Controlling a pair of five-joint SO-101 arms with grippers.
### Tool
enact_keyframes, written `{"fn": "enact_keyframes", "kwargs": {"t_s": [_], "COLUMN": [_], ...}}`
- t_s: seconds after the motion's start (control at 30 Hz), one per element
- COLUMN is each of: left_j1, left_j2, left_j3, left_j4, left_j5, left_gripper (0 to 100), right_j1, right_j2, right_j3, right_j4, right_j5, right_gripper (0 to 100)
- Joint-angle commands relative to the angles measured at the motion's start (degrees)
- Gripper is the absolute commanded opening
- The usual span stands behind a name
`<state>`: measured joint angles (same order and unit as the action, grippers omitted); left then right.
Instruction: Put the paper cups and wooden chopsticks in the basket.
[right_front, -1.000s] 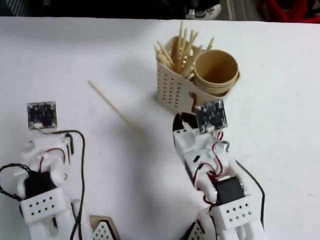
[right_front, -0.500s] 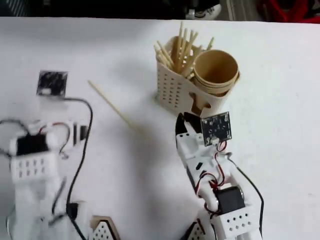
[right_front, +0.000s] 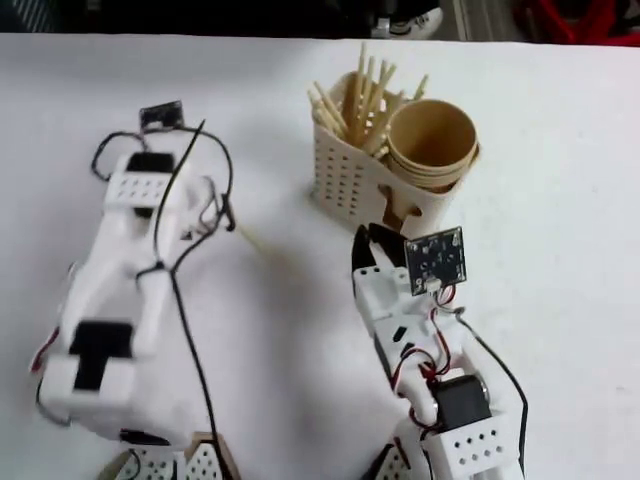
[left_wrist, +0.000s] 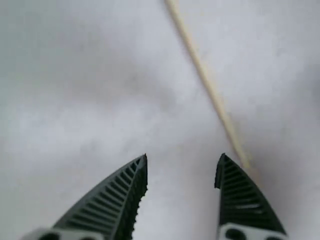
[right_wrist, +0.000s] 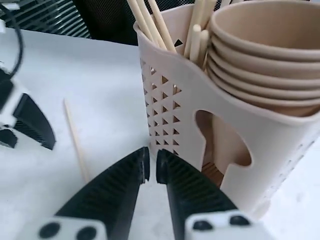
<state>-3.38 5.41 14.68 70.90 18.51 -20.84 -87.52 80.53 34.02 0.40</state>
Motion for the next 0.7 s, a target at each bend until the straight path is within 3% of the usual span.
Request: {"fn": "enact_keyframes", "kwargs": {"t_s": [0.0,0.33,0.5,0.67], "left_j1": [1.4,1.4,0.9,1.0], "left_j2": [10.7,28.1,33.9,39.6], "left_j3": [-11.5,-28.7,-33.0,-41.7], "left_j4": [0.2,0.6,1.8,9.1], "left_j5": [3.9,5.5,4.8,-2.1], "left_gripper": [23,22,13,4], "right_j1": [0.5,0.3,0.4,0.5], "right_j2": [-0.8,-0.8,-0.8,-0.8], "right_j3": [-0.2,-0.2,-0.2,-0.2], "right_j4": [-1.0,-0.9,-0.9,-0.9], "right_j5": [0.1,3.2,3.3,3.3], "right_gripper": [3.7,3.4,3.4,3.4]}}
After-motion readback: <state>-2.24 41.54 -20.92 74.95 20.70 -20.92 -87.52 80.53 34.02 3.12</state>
